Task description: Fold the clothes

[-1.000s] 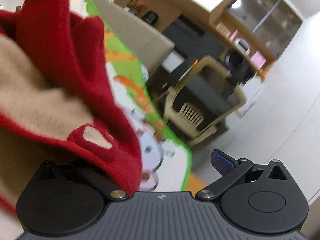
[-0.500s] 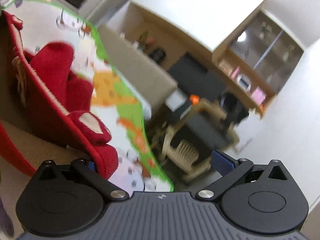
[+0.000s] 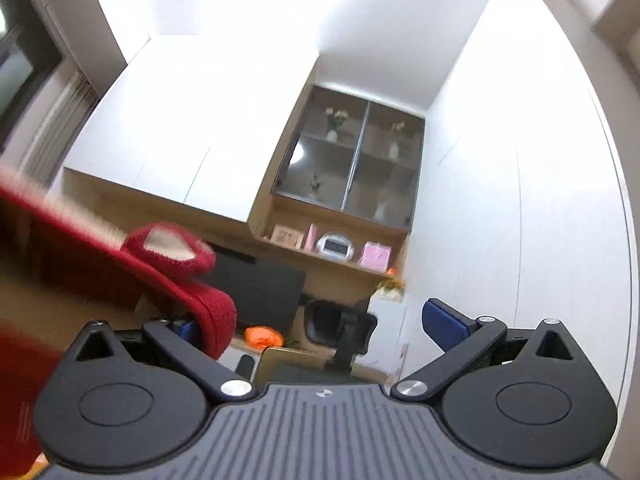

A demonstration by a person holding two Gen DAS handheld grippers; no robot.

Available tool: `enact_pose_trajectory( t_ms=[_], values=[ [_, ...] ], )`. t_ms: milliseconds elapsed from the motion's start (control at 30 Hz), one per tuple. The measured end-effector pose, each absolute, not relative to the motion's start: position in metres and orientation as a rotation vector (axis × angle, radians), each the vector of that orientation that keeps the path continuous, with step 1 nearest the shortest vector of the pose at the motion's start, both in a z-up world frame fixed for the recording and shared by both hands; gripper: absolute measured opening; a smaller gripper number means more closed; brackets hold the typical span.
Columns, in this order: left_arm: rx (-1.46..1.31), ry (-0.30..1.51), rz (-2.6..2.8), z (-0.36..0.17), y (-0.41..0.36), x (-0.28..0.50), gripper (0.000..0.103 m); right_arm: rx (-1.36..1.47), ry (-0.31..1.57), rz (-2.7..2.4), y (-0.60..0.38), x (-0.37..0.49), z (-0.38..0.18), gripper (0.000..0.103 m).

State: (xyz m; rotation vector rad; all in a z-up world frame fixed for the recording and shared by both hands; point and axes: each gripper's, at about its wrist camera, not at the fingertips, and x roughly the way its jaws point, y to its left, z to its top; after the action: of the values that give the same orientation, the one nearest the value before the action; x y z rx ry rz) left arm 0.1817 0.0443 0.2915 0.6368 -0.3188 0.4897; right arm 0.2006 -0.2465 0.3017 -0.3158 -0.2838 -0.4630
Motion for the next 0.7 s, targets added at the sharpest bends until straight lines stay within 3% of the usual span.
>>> enact_pose_trajectory(
  t_ms=[67, 133, 300, 567, 700],
  values=[
    [0.658, -0.355, 0.446, 0.297, 0.041, 0.154, 0.103, -0.340, -0.284, -0.324, -0.254, 0.177, 0.289, 0.103],
    [0.700, -0.260, 0.374, 0.279, 0.039, 0.136, 0.103, -0.462, -0.245, -0.307, -0.252, 0.158, 0.255, 0.103],
    [0.902, 0.065, 0.240, 0.172, 0.046, 0.098, 0.103, -0.629, -0.065, -0.188, -0.251, 0.086, 0.156, 0.103],
    [0.666, 0.534, 0.094, 0.007, 0.078, 0.030, 0.103, -0.661, 0.367, 0.036, -0.248, 0.022, 0.034, 0.103],
    [0.538, 0.619, 0.073, -0.024, 0.088, 0.017, 0.103, -0.731, 0.456, 0.067, -0.238, -0.016, -0.001, 0.103]
  ],
)
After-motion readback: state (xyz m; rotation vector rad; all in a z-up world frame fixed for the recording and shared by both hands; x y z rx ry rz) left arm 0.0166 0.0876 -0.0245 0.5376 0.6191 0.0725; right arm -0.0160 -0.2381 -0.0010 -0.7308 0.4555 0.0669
